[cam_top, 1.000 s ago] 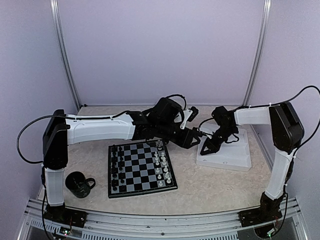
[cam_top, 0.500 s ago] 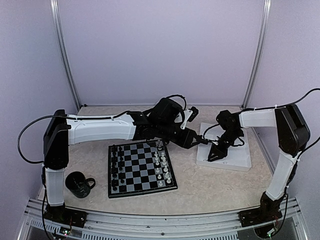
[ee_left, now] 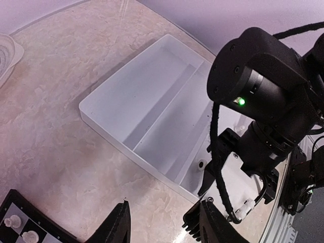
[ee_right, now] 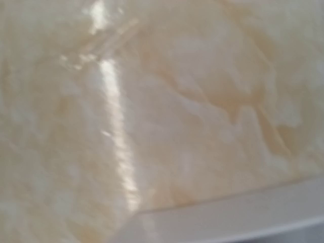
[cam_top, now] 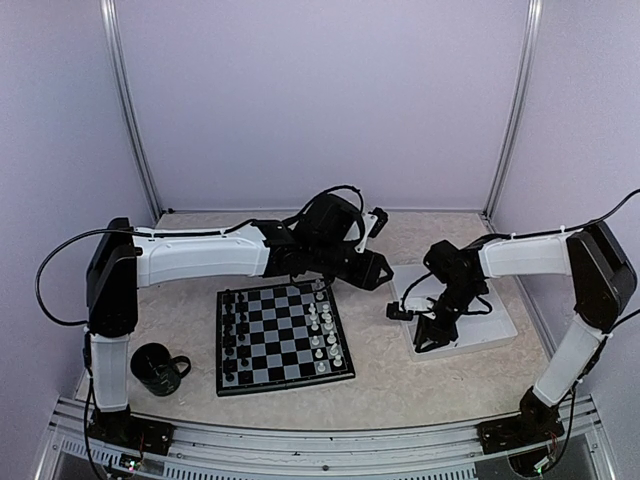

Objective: Set up the chess pieces on the board
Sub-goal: Move the storage box to the center of the board, then pick up the bishop from the storage box.

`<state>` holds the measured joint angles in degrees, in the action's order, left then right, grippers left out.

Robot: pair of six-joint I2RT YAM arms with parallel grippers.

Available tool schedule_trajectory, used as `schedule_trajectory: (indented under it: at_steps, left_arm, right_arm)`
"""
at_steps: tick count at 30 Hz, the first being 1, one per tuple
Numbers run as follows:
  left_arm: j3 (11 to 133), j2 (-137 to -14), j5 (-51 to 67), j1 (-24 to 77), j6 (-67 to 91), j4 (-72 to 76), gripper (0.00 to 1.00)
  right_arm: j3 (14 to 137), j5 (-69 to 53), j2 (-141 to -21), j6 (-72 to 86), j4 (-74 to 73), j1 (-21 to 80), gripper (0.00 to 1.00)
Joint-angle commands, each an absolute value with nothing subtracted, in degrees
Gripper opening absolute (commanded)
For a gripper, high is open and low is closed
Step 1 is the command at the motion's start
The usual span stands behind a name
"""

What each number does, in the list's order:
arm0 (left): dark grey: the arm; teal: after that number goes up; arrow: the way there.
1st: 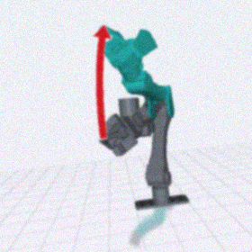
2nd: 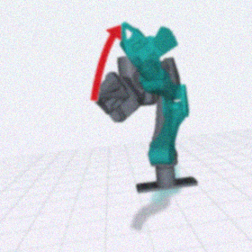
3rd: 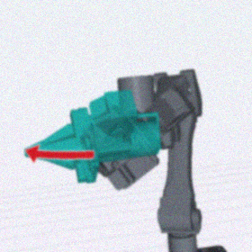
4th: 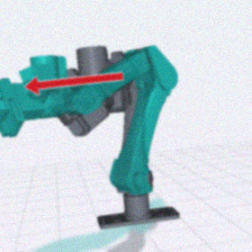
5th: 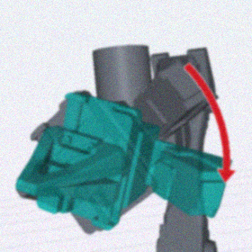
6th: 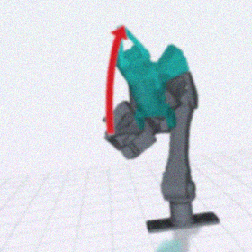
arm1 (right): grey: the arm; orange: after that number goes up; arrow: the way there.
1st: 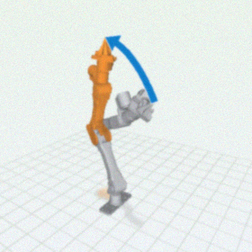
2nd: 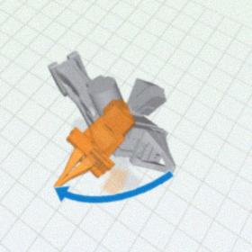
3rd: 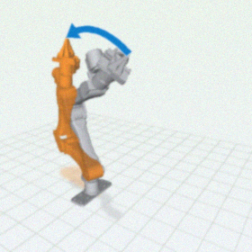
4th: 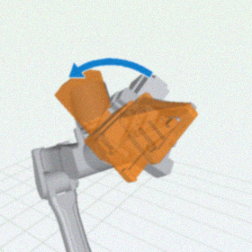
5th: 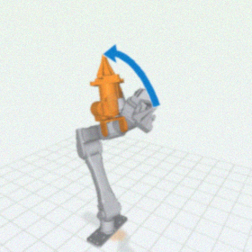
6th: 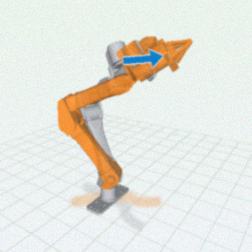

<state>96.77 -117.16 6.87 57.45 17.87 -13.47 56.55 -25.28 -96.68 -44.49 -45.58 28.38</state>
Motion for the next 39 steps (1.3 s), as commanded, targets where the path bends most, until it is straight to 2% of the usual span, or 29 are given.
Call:
schedule_trajectory:
  at_steps: [1, 23, 32, 39]
  left_arm:
    - [96.08, -115.45, 5.52, 56.70, 18.65, -13.40, 0.47]
    - [95.80, -115.87, 6.64, 56.27, 18.38, -13.14, 0.48]
    - [95.12, -115.80, 7.28, 56.19, 18.24, -12.59, 0.48]
    - [90.64, -113.19, 5.95, 56.36, 20.40, -9.37, 0.48]
  right_arm:
    - [55.96, -21.89, -94.36, -43.86, -43.32, 28.21, 0.29]
    - [56.64, -14.95, -89.54, -48.80, -48.86, 19.60, 0.29]
    - [52.96, -9.61, -81.80, -73.90, -49.72, 18.63, 0.32]
    - [54.64, -4.61, -86.09, -82.50, -51.00, 18.93, 0.33]
